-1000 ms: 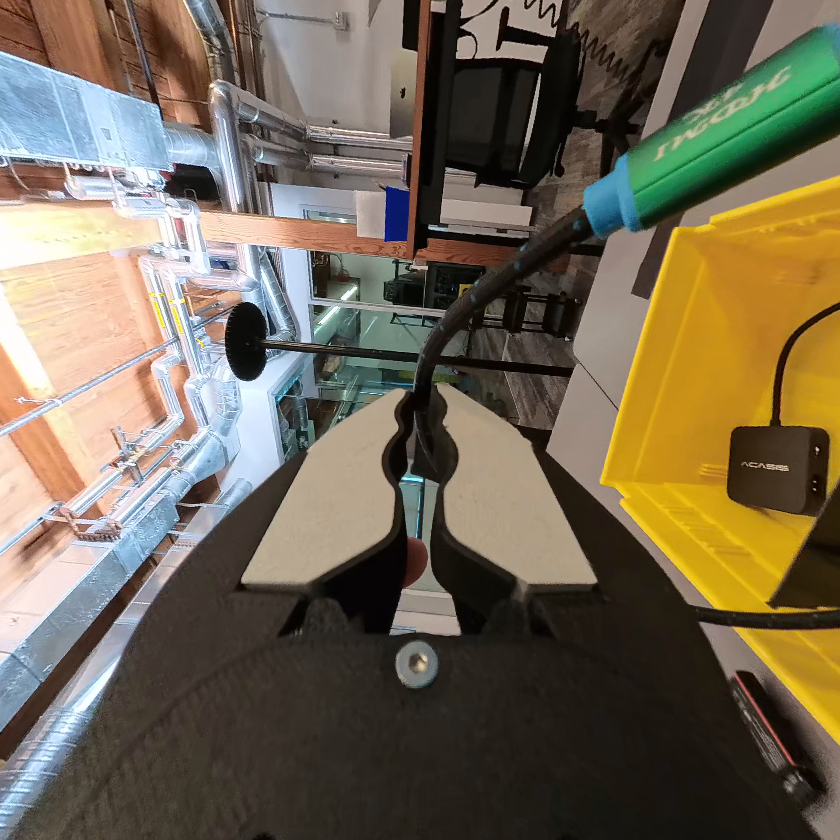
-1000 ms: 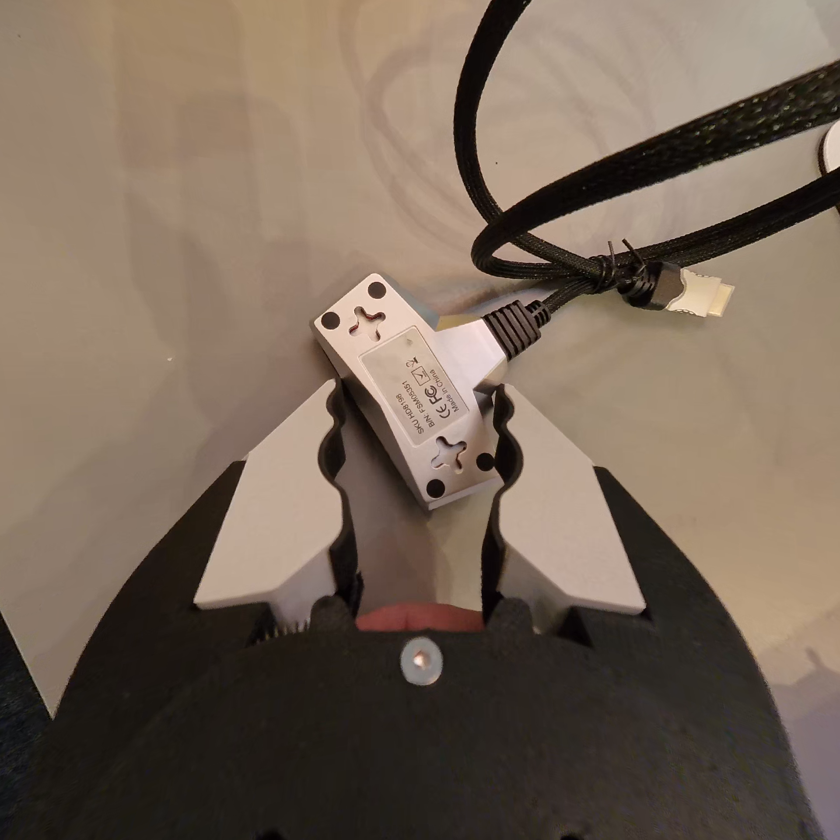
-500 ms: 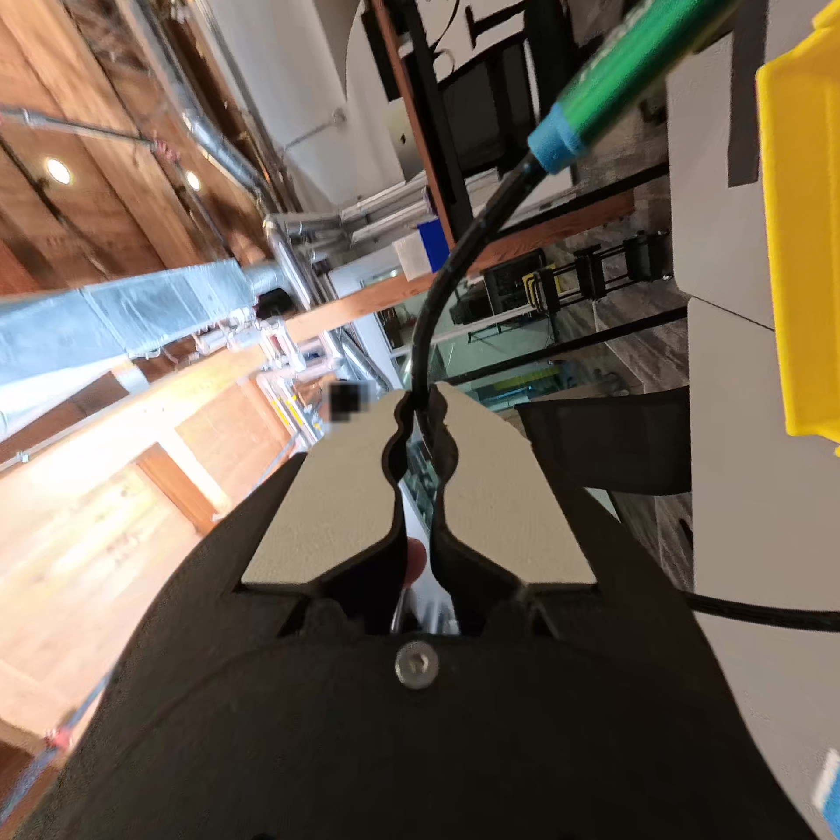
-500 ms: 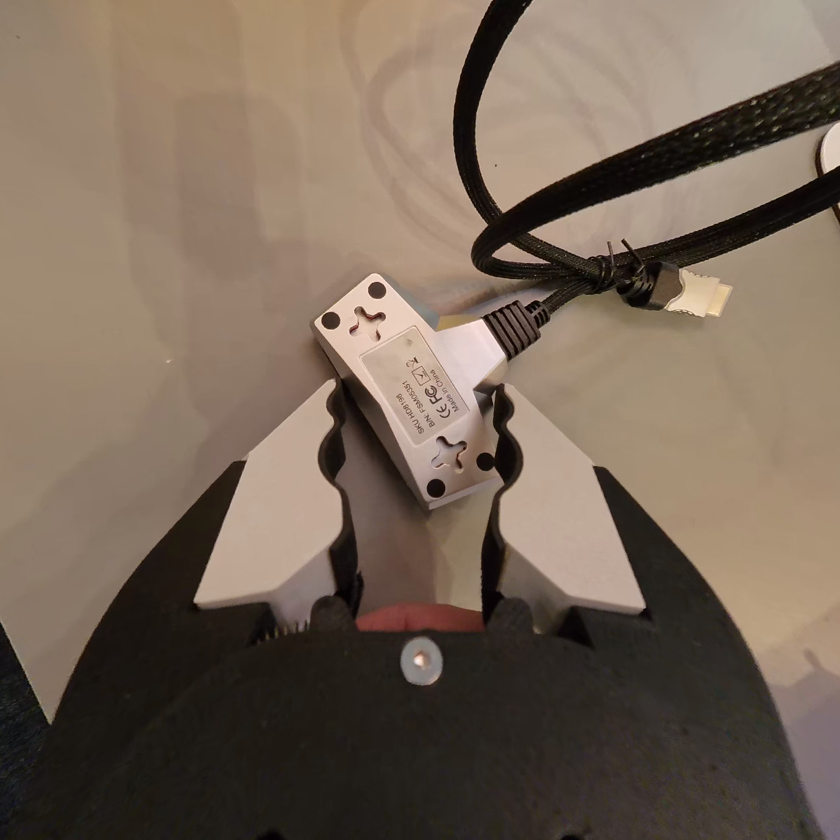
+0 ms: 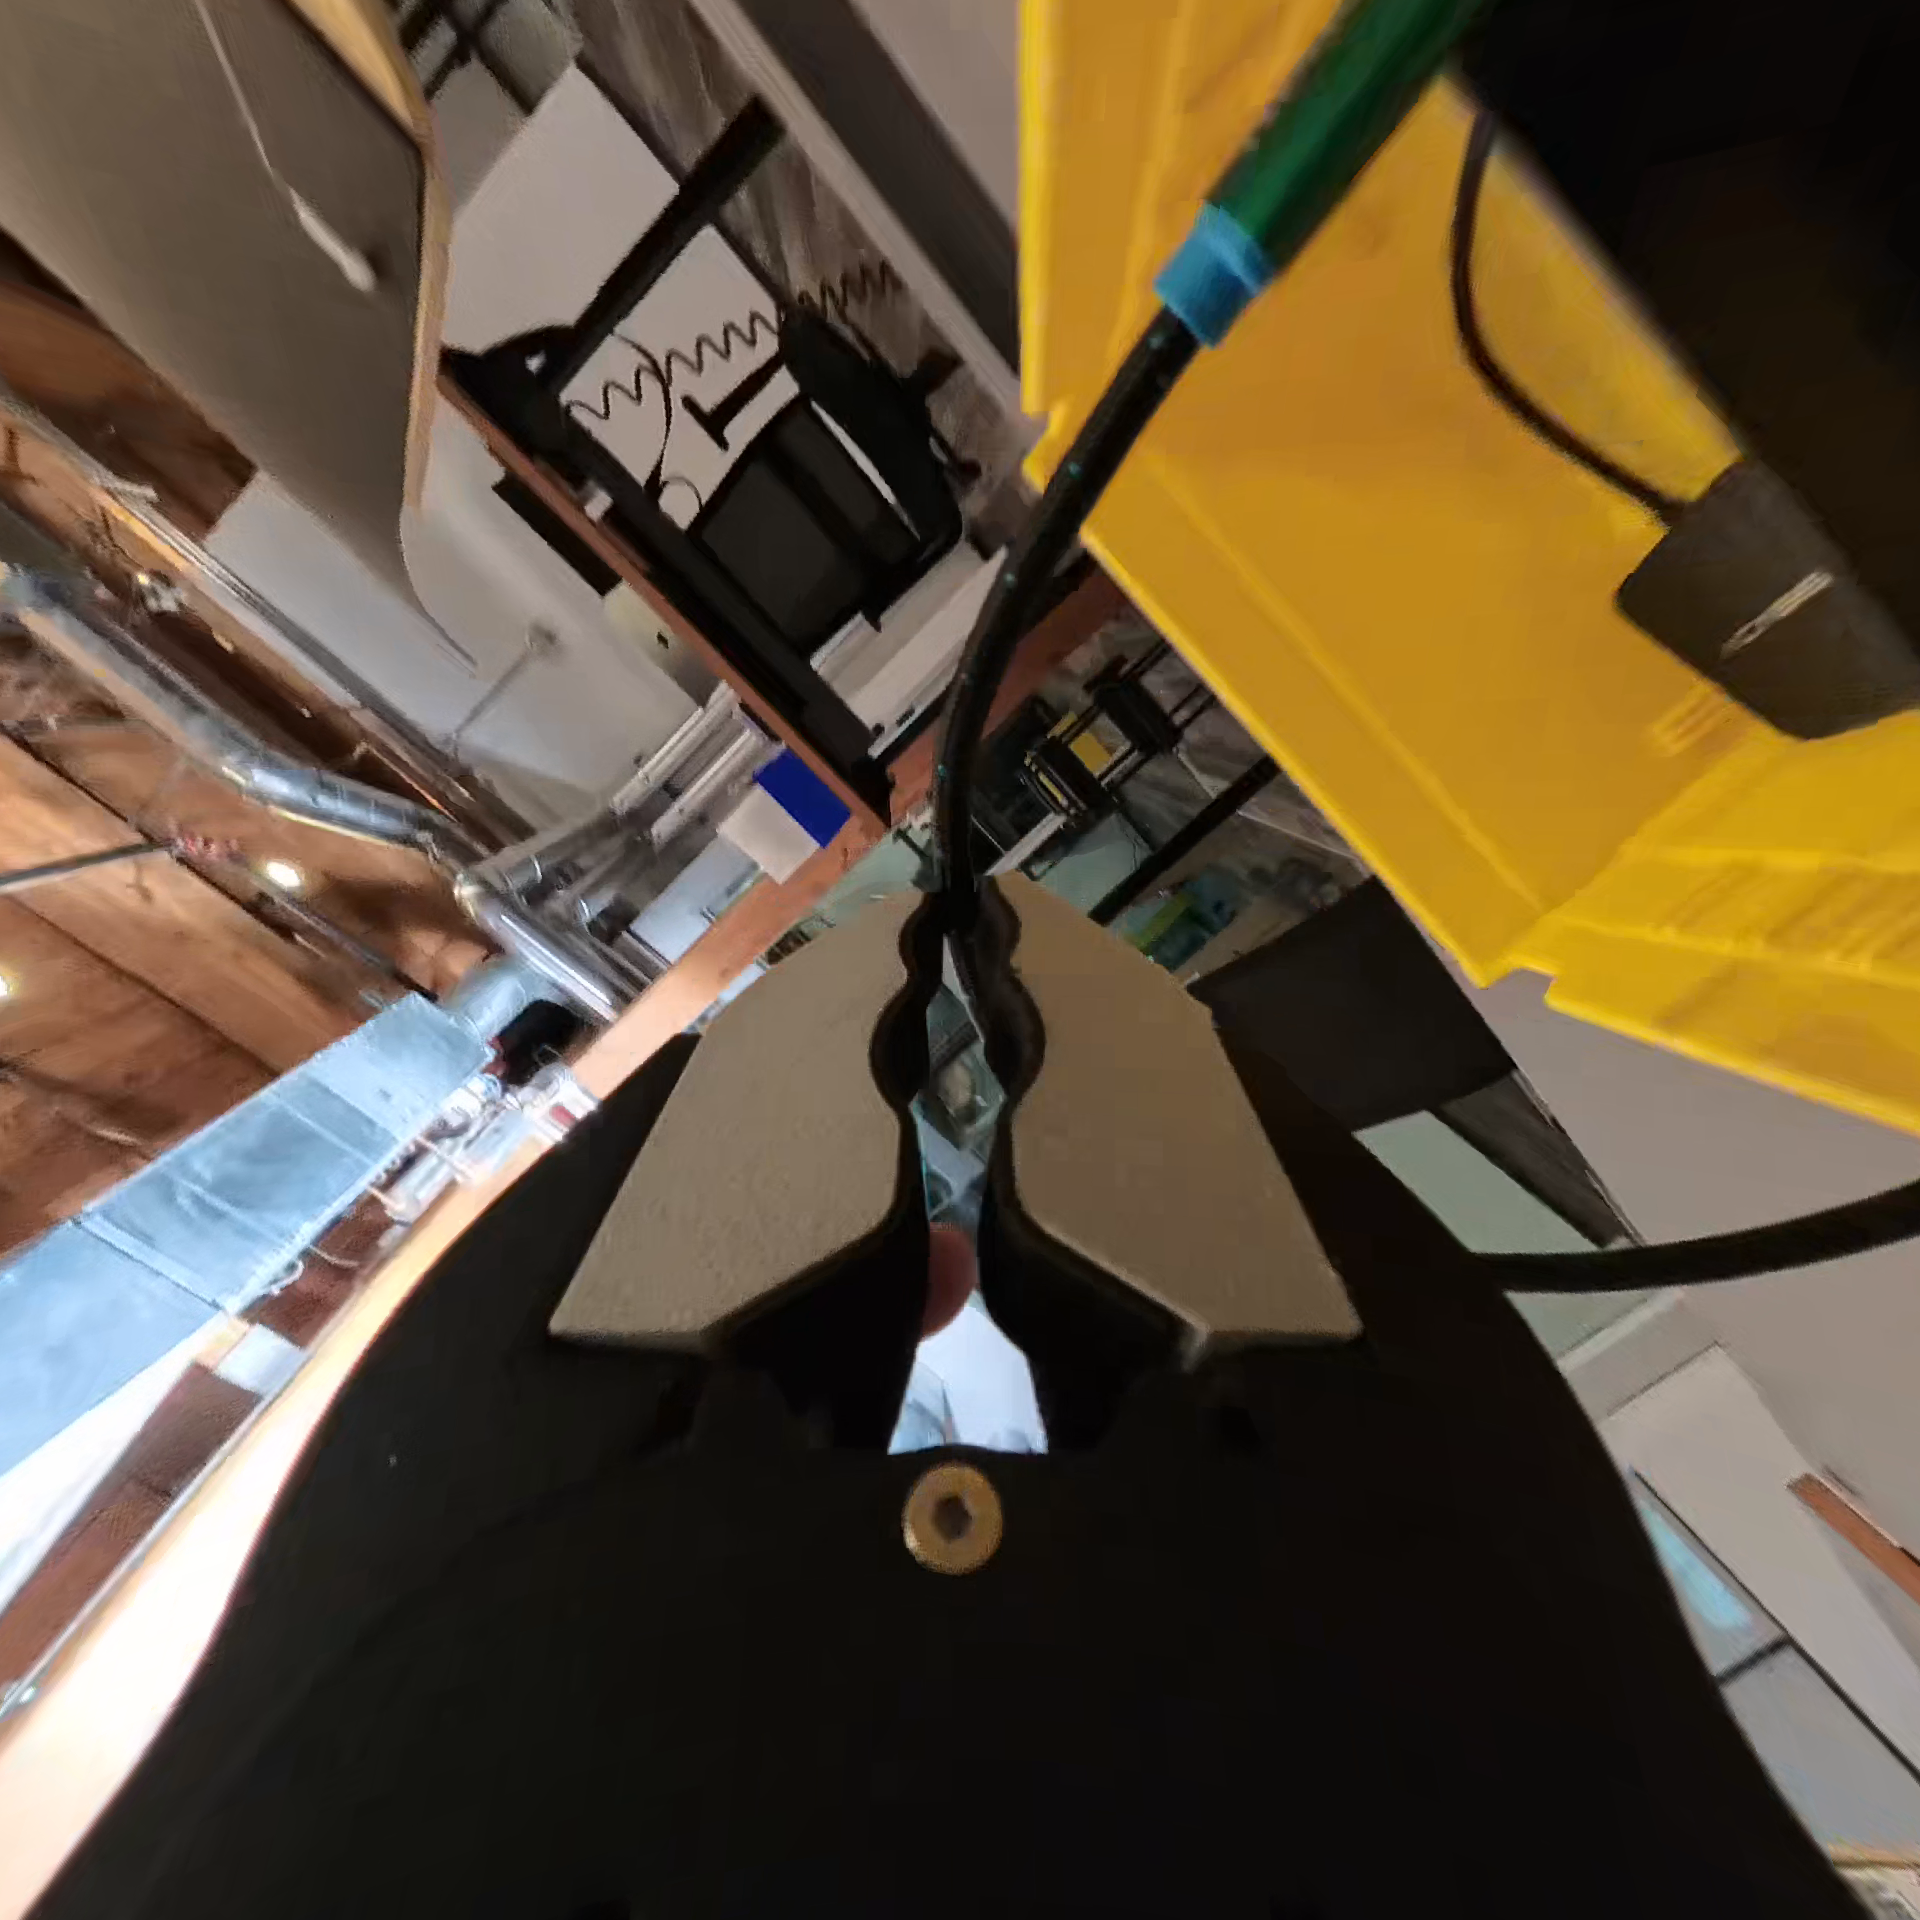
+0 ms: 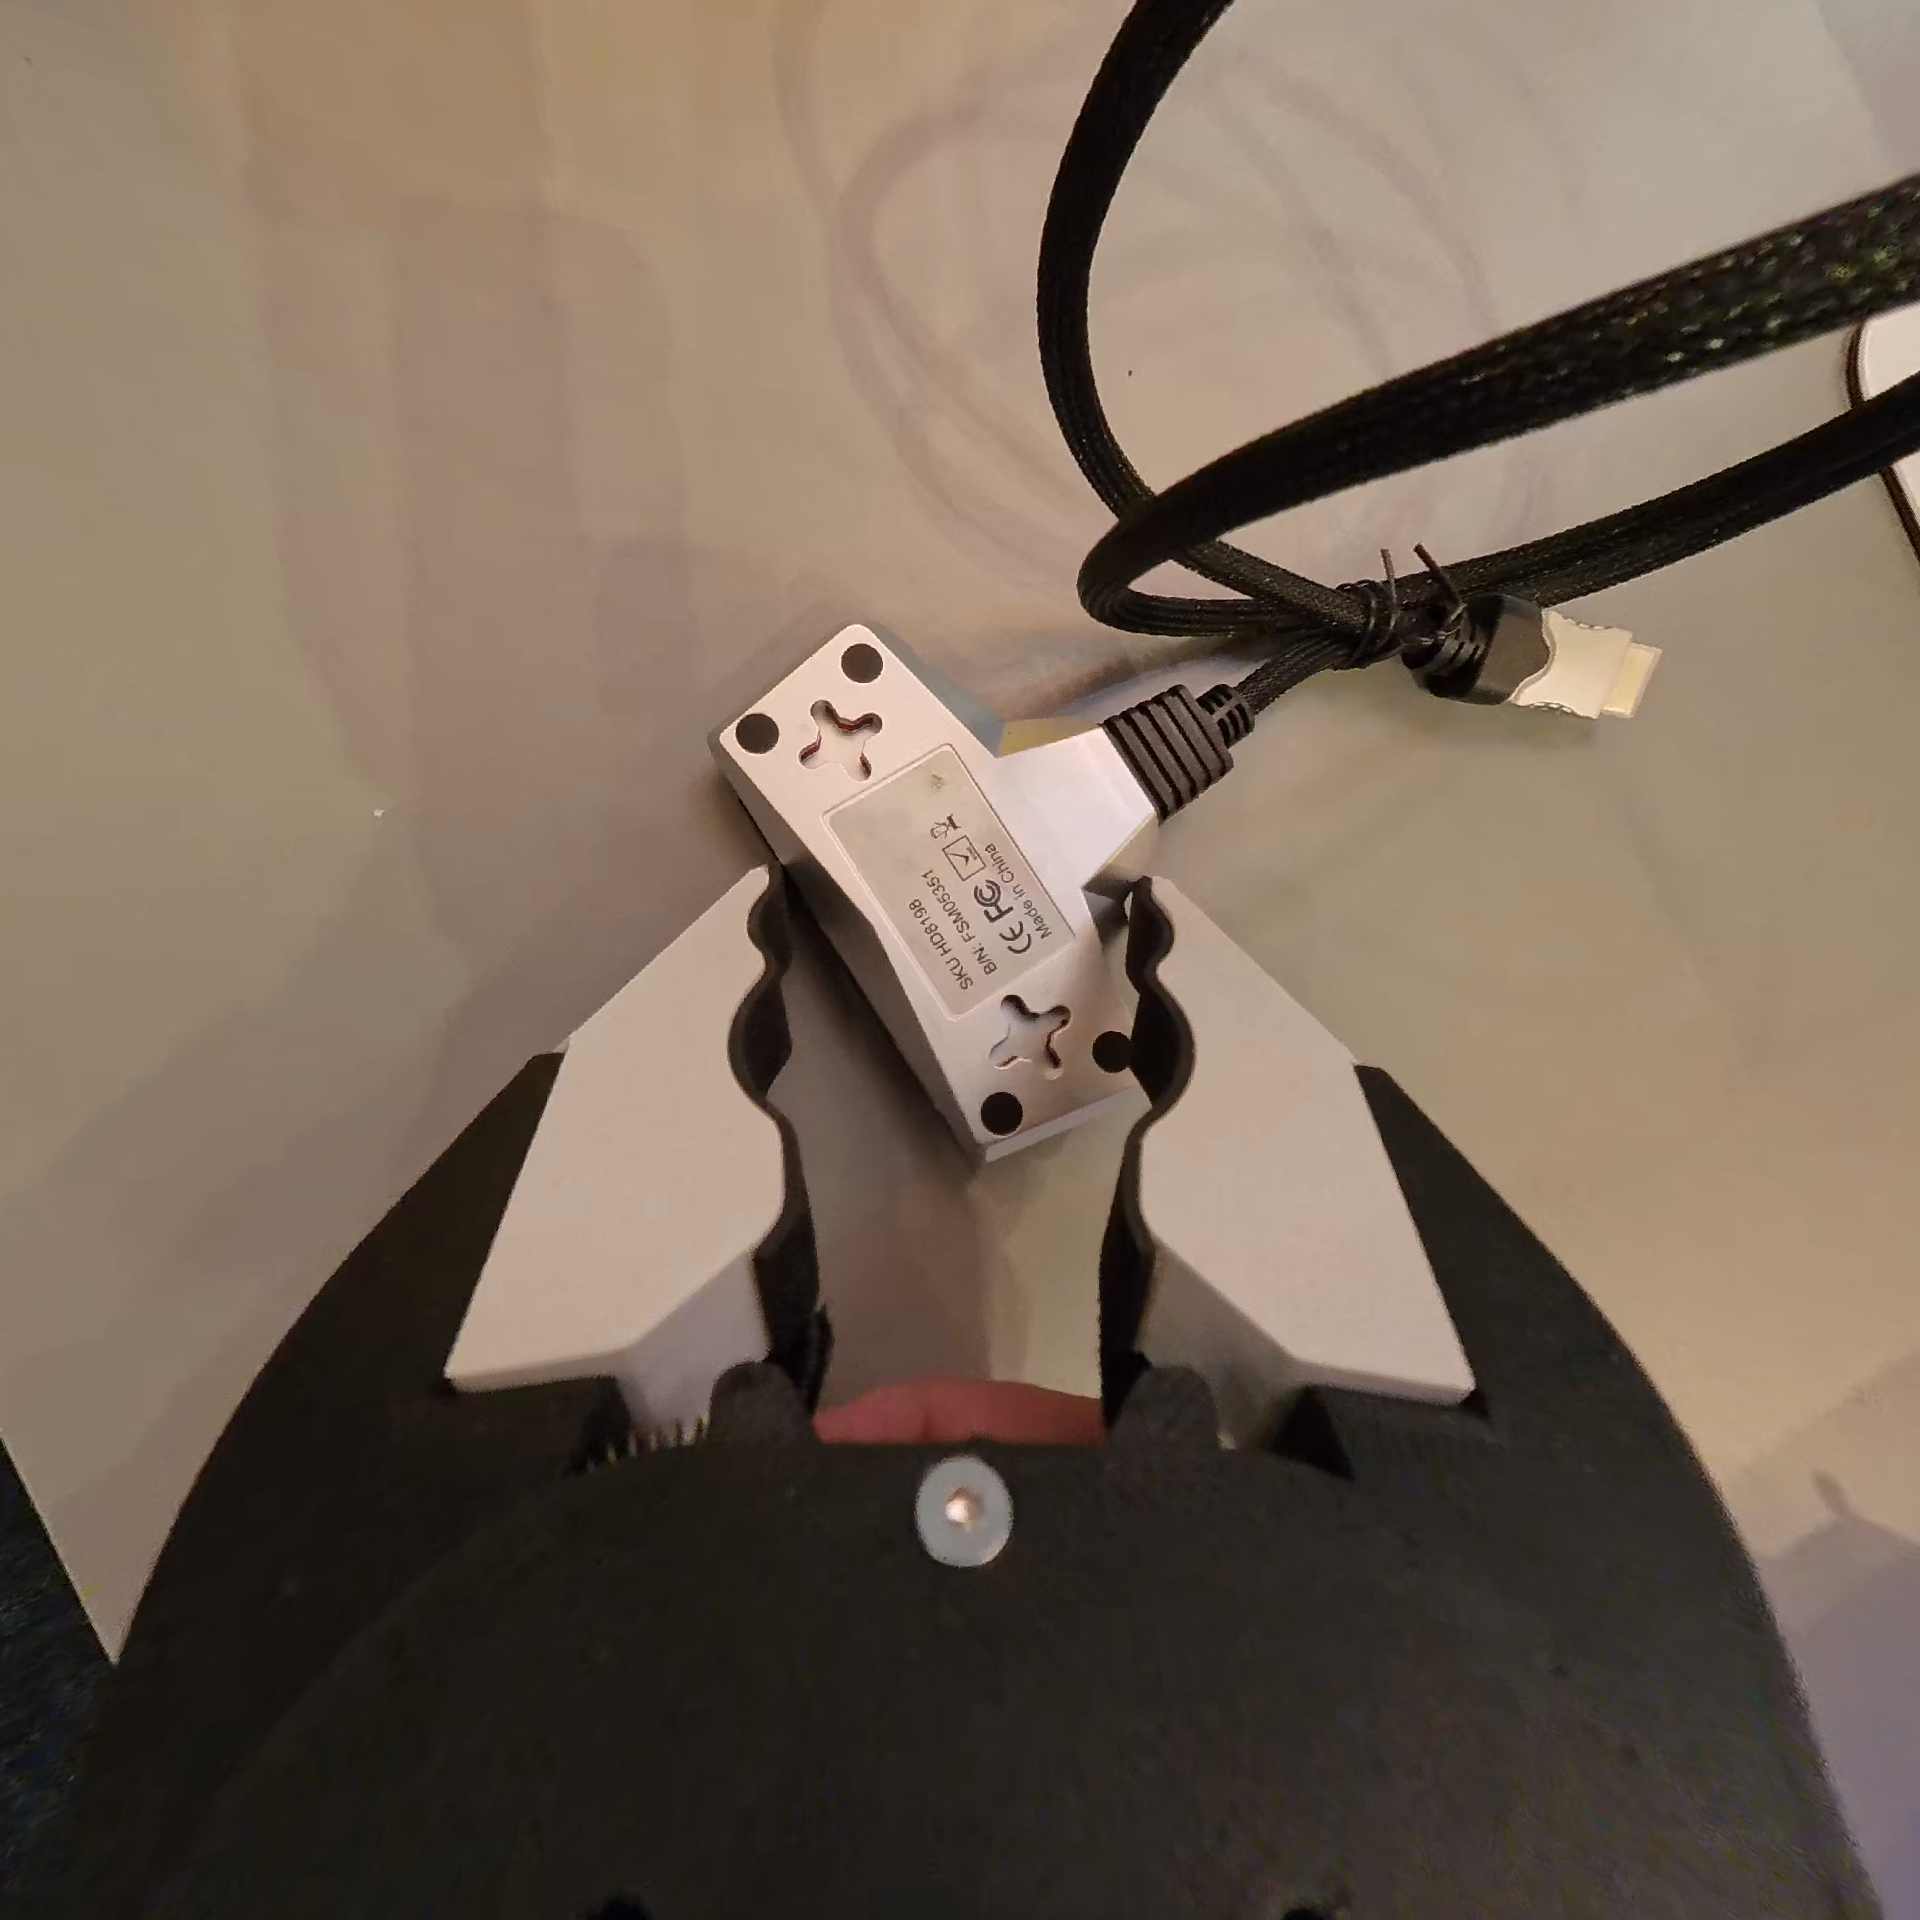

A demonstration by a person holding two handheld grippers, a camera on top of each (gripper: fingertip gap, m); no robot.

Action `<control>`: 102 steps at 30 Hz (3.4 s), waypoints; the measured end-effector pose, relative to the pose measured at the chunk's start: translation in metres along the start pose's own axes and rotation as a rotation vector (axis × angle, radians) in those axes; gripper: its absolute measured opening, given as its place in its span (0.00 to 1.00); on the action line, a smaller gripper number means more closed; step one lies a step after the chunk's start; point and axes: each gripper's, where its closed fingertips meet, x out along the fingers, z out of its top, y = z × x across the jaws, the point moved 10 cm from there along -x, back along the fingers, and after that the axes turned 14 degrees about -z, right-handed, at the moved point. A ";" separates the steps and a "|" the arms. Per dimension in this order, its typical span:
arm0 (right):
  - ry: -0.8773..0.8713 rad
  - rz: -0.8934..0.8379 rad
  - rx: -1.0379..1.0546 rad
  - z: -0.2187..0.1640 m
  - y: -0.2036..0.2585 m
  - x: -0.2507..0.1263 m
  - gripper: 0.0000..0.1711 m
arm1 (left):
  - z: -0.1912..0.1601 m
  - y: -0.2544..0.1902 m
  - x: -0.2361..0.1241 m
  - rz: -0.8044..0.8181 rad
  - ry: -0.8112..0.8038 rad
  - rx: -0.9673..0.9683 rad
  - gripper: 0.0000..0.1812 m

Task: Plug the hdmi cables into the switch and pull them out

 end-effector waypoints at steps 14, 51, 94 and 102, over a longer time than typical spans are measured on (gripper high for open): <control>0.002 -0.003 0.001 0.001 -0.001 0.002 0.37 | -0.080 0.039 -0.022 -0.046 0.202 0.129 0.03; 0.015 0.014 0.275 -0.031 -0.050 -0.008 0.37 | 0.214 0.131 0.040 -0.551 -0.367 -0.562 0.03; -0.061 0.228 0.450 -0.027 -0.051 -0.017 0.36 | 0.341 0.117 -0.006 0.001 -0.627 -0.311 0.13; -0.284 0.227 0.436 -0.018 -0.065 -0.043 0.38 | 0.308 0.128 -0.002 -0.067 -0.701 -0.478 0.12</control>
